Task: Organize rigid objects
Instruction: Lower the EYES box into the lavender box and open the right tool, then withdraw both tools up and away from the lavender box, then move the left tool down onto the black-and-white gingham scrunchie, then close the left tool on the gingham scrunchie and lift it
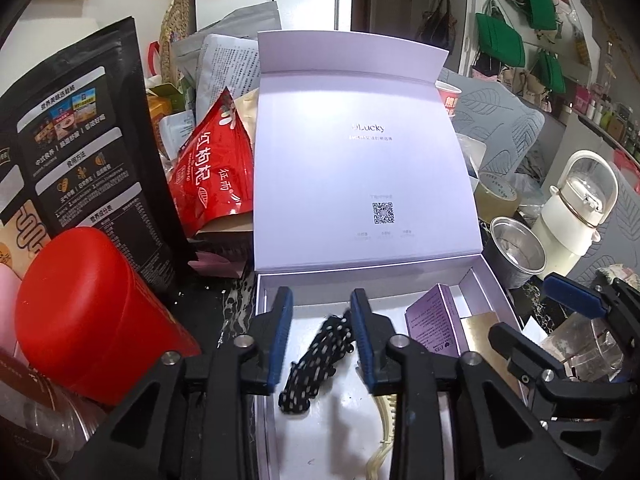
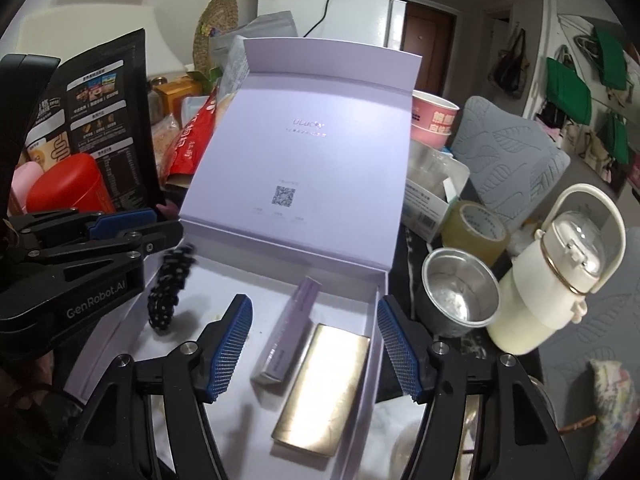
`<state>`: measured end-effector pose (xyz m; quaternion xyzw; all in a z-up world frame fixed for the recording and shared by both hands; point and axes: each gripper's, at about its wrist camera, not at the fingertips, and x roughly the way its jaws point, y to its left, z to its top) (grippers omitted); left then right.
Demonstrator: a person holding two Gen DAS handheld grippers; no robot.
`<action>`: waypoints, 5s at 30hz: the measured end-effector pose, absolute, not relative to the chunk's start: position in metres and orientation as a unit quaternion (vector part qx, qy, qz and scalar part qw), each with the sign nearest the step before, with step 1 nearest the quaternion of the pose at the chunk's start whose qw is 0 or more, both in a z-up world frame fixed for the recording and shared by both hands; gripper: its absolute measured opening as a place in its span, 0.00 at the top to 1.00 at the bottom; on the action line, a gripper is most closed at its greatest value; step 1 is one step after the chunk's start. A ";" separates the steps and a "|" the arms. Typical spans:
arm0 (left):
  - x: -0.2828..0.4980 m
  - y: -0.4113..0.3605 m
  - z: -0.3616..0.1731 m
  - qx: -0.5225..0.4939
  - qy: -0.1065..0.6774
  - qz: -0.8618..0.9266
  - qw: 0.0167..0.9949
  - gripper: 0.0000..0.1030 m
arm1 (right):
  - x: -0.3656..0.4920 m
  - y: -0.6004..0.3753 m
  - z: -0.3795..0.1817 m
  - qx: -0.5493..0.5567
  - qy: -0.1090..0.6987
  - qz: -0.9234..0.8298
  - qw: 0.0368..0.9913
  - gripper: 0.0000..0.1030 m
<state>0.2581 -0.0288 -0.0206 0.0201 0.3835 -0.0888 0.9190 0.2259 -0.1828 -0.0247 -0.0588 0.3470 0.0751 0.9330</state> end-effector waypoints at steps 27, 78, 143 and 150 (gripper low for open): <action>0.186 -0.013 0.057 0.023 0.314 -0.065 0.947 0.21 | 0.162 -0.193 0.033 -0.041 0.298 0.076 0.951 0.27; 0.011 0.011 0.021 -0.015 0.321 -0.083 0.943 0.02 | 0.011 -0.191 -0.007 -0.030 0.314 0.075 0.946 0.09; 0.037 -0.037 -0.118 0.044 0.458 -0.104 0.882 0.03 | 0.029 -0.241 -0.098 0.052 0.401 0.095 0.910 0.09; 0.034 -0.036 -0.115 0.030 0.460 -0.111 0.880 0.04 | 0.029 -0.240 -0.100 0.056 0.405 0.098 0.907 0.09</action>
